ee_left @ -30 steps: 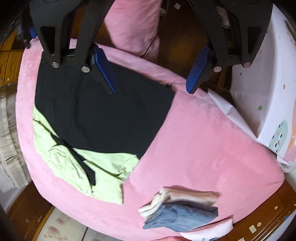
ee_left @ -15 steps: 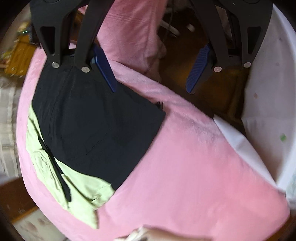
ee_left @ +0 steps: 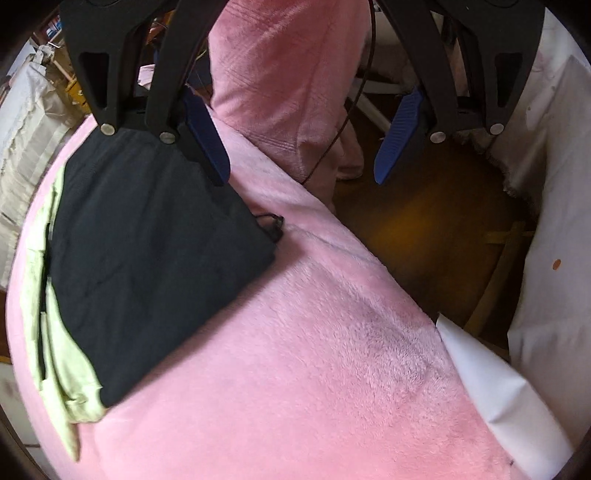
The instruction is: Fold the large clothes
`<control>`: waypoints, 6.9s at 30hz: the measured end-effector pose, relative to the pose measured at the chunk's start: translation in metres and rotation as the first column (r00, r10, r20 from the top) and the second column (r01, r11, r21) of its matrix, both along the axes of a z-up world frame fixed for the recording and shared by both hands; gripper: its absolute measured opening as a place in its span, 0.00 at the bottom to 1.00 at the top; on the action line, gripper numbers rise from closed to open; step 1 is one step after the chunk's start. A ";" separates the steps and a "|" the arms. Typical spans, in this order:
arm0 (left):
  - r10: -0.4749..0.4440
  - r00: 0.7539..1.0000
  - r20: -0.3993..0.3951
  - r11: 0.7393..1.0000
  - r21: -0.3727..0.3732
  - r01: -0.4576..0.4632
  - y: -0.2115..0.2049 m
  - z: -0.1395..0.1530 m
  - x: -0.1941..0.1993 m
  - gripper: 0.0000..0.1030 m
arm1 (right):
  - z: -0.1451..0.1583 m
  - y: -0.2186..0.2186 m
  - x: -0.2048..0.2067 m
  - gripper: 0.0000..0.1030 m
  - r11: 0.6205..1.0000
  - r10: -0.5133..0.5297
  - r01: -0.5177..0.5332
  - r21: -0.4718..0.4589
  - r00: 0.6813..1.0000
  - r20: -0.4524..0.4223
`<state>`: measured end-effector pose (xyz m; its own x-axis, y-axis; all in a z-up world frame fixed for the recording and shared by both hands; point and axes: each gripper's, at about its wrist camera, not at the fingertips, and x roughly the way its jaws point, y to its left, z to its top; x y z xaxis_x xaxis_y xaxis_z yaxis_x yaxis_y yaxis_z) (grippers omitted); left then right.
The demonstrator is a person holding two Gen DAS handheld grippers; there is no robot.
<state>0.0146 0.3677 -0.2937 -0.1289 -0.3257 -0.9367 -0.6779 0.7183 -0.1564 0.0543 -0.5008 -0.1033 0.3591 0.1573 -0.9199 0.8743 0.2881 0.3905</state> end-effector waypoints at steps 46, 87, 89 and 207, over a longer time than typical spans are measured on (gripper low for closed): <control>-0.104 0.872 0.479 0.993 0.093 0.068 -0.081 0.196 0.119 0.09 | 0.147 0.087 0.173 0.09 0.937 0.281 -0.345 0.060 0.843 0.459; -0.460 0.787 0.410 0.871 0.379 0.312 -0.140 0.229 0.600 0.53 | 0.201 0.072 0.658 0.17 0.877 0.460 -0.376 -0.299 0.836 0.300; -0.467 0.769 0.436 0.867 0.399 0.300 -0.144 0.237 0.587 0.56 | 0.202 0.079 0.669 0.34 0.848 0.506 -0.410 -0.336 0.815 0.281; -0.469 0.755 0.458 0.853 0.456 0.254 -0.127 -0.082 0.386 0.01 | -0.172 0.317 0.811 0.02 0.460 0.862 -0.745 -0.484 0.504 0.043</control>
<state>0.4010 0.2407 -0.3755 0.3863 -0.0038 -0.9224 -0.2352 0.9665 -0.1025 0.8655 -0.1837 -0.2749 0.4659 0.1874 -0.8647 0.0558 0.9691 0.2401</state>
